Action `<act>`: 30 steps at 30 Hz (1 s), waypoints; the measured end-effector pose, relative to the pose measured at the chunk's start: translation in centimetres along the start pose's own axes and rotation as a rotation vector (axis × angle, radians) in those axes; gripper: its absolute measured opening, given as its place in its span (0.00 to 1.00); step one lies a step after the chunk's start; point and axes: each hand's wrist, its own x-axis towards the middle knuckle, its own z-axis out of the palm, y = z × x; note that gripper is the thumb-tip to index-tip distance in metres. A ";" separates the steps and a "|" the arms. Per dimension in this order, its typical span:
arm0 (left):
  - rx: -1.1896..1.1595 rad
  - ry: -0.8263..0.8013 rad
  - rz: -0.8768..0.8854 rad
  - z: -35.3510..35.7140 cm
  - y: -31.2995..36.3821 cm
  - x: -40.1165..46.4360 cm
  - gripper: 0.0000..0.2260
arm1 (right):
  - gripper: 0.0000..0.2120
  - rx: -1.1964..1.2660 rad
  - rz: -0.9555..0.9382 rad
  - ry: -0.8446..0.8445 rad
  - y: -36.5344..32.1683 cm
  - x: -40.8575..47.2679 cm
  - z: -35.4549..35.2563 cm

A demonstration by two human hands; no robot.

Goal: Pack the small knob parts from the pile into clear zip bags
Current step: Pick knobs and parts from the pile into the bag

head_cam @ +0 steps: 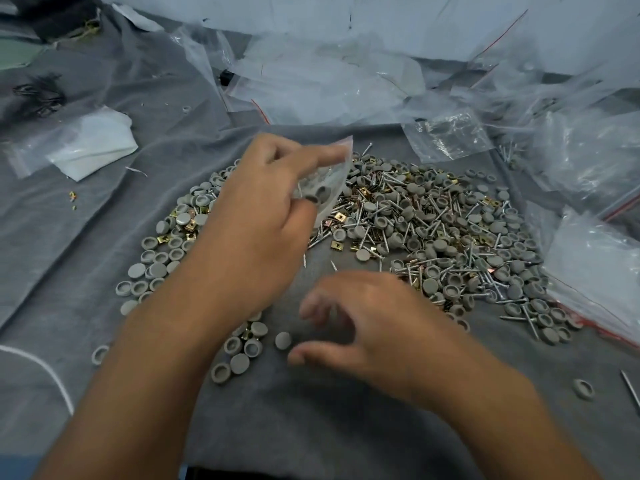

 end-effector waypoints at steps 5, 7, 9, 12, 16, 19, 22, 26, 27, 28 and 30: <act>-0.010 0.031 0.003 -0.1 0.0 0.0 0.26 | 0.20 -0.077 -0.037 -0.098 -0.9 0.6 2.2; 0.006 0.001 -0.011 0.1 -0.2 0.0 0.25 | 0.12 -0.079 -0.050 -0.086 -1.0 0.7 2.5; 0.039 -0.065 -0.015 0.4 -0.3 -0.1 0.25 | 0.07 -0.057 -0.051 -0.112 -0.7 0.8 2.6; 0.055 -0.162 -0.002 0.9 -0.4 -0.5 0.25 | 0.05 0.146 -0.069 -0.077 0.4 0.7 1.0; 0.034 -0.212 0.032 0.9 -0.5 -0.5 0.25 | 0.07 0.597 -0.138 0.281 1.8 -0.5 -3.6; 0.014 -0.249 0.042 0.9 -0.3 -0.5 0.22 | 0.09 0.634 -0.186 0.514 1.9 -0.5 -4.4; -0.028 -0.296 0.061 1.0 0.0 -0.5 0.18 | 0.08 0.293 -0.206 0.651 1.6 0.1 -3.7; -0.051 -0.292 0.052 1.1 -0.1 -0.5 0.22 | 0.07 -0.063 -0.240 0.653 2.0 0.2 -3.1; -0.055 -0.292 0.050 1.1 0.0 -0.5 0.23 | 0.07 -0.103 -0.239 0.647 2.2 0.2 -3.0; -0.057 -0.293 0.049 1.1 0.0 -0.6 0.23 | 0.07 -0.139 -0.234 0.644 2.3 0.1 -3.0; -0.048 -0.293 0.047 1.2 0.1 -0.6 0.24 | 0.08 -0.203 -0.223 0.626 2.5 0.0 -3.0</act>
